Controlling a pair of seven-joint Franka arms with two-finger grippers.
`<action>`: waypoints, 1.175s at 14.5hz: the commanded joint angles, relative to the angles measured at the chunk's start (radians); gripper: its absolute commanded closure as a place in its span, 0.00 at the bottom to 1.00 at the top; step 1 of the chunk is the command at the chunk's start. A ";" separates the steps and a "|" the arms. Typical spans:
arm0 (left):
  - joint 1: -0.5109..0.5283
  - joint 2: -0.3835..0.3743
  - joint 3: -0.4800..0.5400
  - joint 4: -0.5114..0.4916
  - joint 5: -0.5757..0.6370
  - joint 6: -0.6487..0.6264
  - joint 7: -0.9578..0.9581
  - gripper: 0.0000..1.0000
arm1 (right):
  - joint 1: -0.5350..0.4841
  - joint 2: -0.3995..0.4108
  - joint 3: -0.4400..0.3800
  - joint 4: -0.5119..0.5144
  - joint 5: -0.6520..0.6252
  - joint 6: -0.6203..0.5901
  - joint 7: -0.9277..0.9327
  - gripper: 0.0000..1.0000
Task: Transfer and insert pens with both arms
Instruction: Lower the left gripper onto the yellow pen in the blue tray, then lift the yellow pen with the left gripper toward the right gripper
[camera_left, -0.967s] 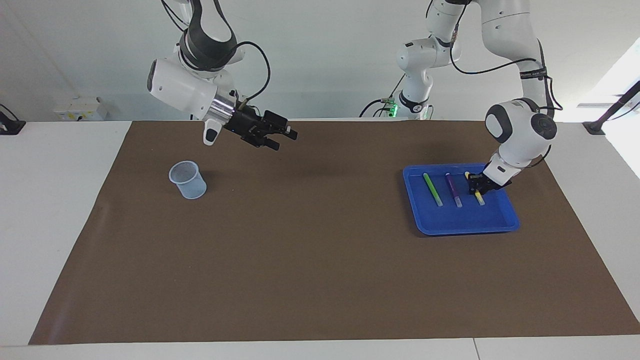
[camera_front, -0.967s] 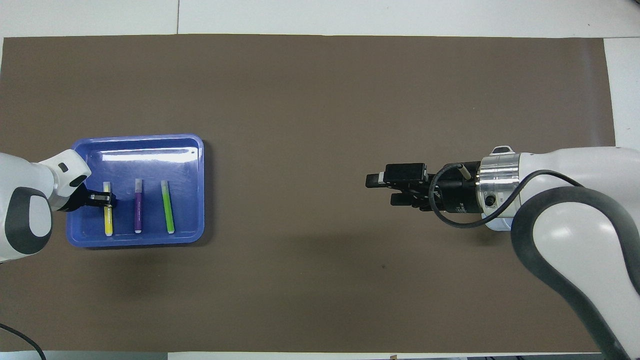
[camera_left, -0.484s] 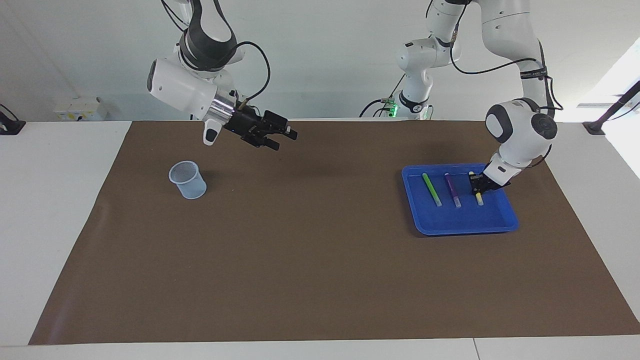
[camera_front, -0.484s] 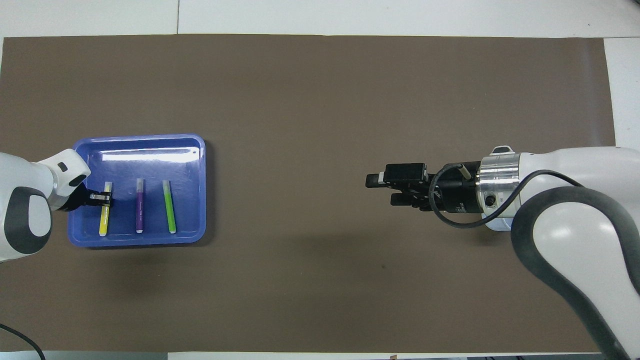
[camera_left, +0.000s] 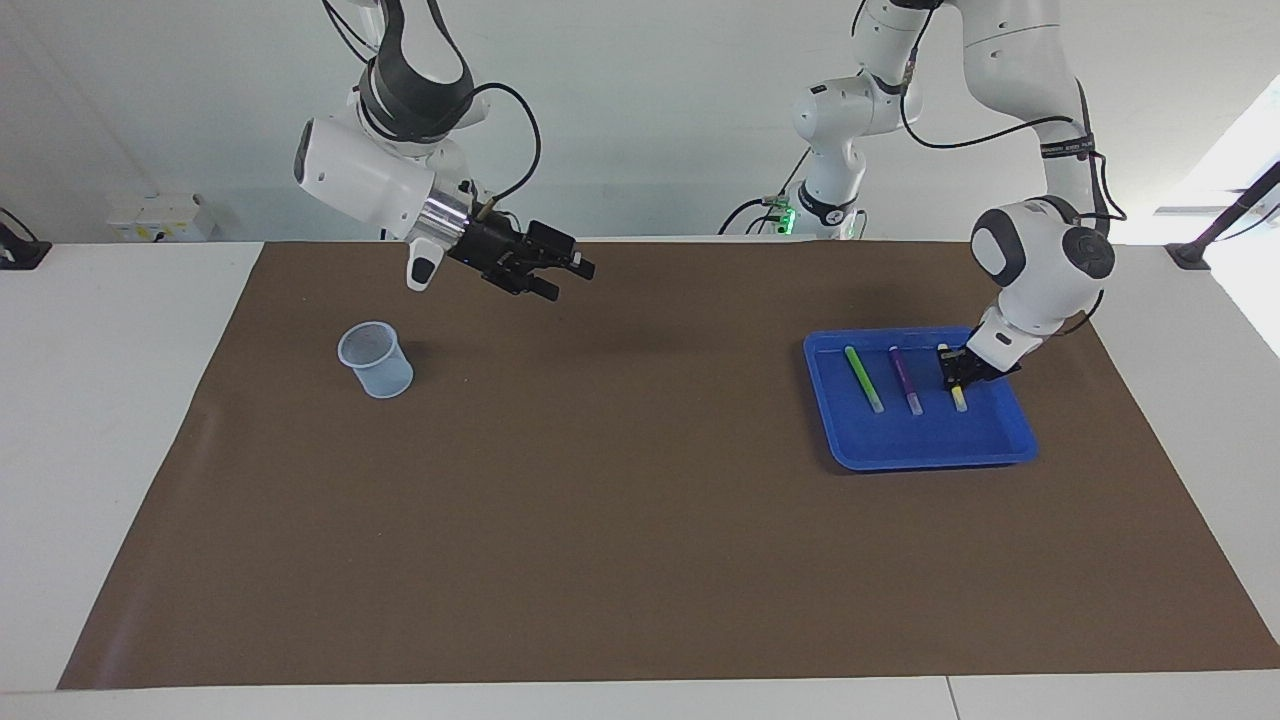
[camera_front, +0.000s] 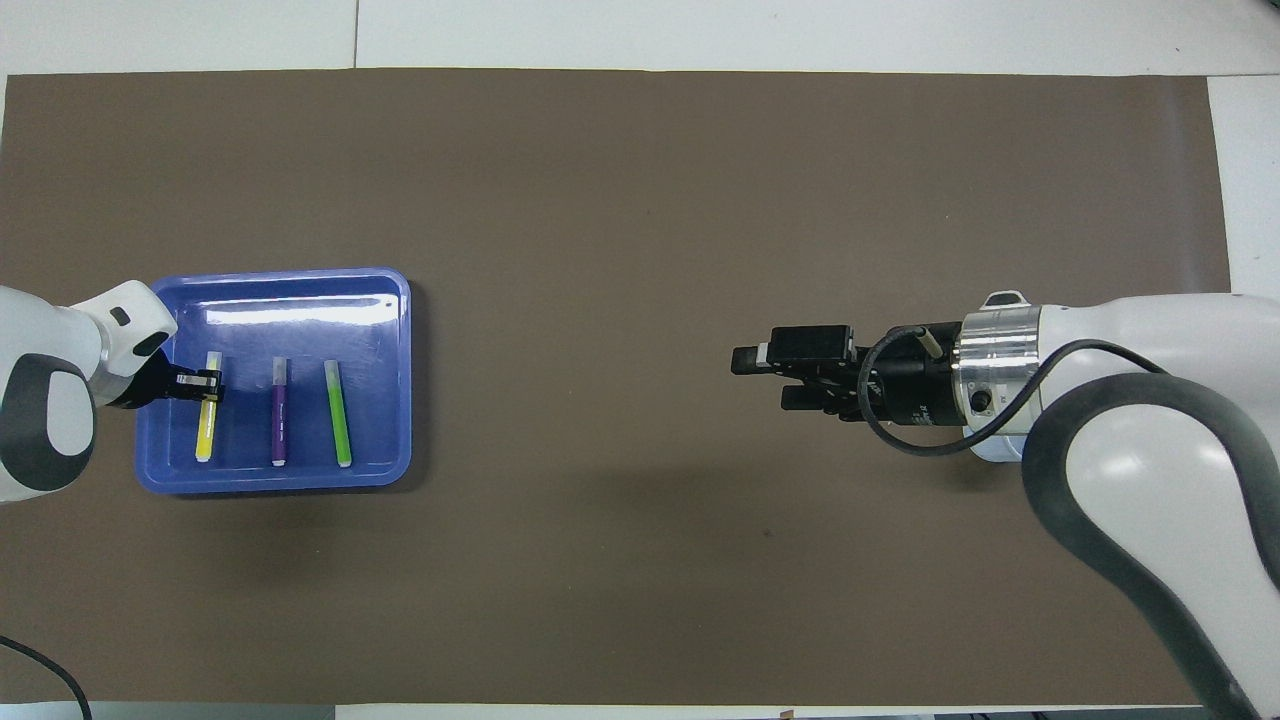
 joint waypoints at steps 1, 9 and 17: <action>-0.037 0.019 0.003 0.084 -0.003 -0.093 -0.073 1.00 | 0.007 -0.004 0.002 -0.002 0.022 0.024 -0.003 0.00; -0.101 -0.005 -0.115 0.277 -0.135 -0.410 -0.649 1.00 | 0.030 0.001 0.004 -0.002 0.022 0.047 0.011 0.00; -0.101 -0.063 -0.296 0.285 -0.411 -0.423 -1.390 1.00 | 0.082 0.003 0.008 -0.005 0.024 0.125 0.012 0.00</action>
